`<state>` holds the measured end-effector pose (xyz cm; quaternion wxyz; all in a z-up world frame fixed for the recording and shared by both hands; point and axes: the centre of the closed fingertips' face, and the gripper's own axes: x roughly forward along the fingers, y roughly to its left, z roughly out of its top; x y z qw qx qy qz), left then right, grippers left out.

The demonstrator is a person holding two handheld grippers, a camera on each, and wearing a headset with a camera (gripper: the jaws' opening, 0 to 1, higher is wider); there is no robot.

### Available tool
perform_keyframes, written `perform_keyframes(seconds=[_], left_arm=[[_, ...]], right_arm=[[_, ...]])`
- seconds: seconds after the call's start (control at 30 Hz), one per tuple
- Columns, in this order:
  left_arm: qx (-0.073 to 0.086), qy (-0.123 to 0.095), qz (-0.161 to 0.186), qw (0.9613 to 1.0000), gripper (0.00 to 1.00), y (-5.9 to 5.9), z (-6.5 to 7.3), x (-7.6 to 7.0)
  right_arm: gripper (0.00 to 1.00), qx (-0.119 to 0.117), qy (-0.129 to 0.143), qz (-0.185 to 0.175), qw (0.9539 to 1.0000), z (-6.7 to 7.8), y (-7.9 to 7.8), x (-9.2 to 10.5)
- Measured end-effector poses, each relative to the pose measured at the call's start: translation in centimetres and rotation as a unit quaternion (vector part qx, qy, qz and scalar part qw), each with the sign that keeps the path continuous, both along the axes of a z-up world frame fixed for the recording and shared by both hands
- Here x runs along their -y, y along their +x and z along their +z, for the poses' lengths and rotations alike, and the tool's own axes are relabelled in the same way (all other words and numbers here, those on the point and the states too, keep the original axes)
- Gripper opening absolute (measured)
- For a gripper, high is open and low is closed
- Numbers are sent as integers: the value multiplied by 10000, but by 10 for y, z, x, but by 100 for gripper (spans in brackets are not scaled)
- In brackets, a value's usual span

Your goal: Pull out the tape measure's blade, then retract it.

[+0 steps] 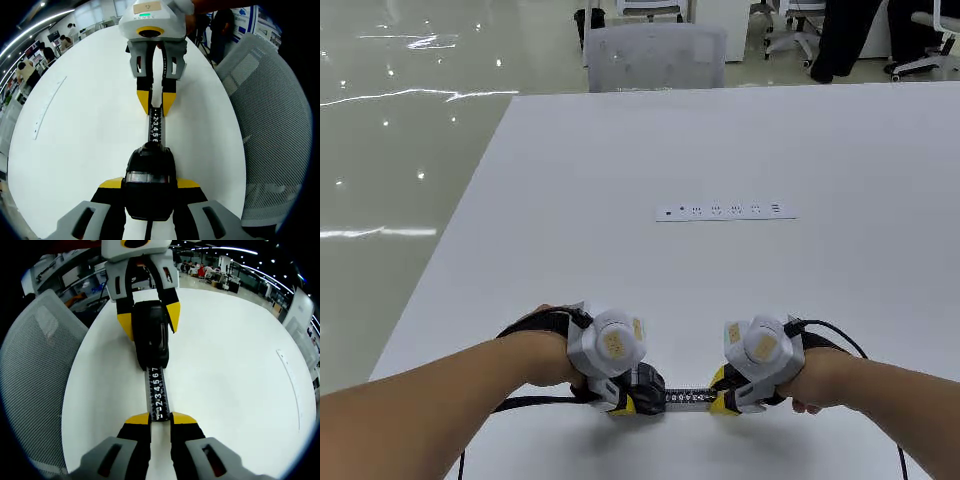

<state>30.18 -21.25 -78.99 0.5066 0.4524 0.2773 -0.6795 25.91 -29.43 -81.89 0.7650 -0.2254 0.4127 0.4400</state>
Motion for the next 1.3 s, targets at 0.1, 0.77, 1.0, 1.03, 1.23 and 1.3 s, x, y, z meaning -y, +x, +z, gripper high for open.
perform_keyframes(seconds=[0.1, 0.77, 1.0, 1.03, 1.23, 1.3], left_arm=[[0, -8, 6, 10000, 33, 0, 0, 0], [8, -13, 22, 10000, 33, 1, 0, 0], [15, -16, 36, 10000, 33, 0, 0, 0], [15, -21, 39, 10000, 33, 0, 0, 0], [18, -20, 33, 10000, 33, 0, 0, 0], [22, -21, 30, 10000, 33, 0, 0, 0]], right_arm=[[12, 11, -6, 3, 10000, 0, -1, 2], [12, 17, -116, -32, 9999, 0, -8, 22], [12, 3, -162, -84, 9998, 0, -12, 31], [12, -1, -174, -93, 9998, 0, -13, 32], [12, -20, -214, -144, 9997, 0, -16, 40], [12, -18, -228, -147, 9996, 0, -16, 42]])
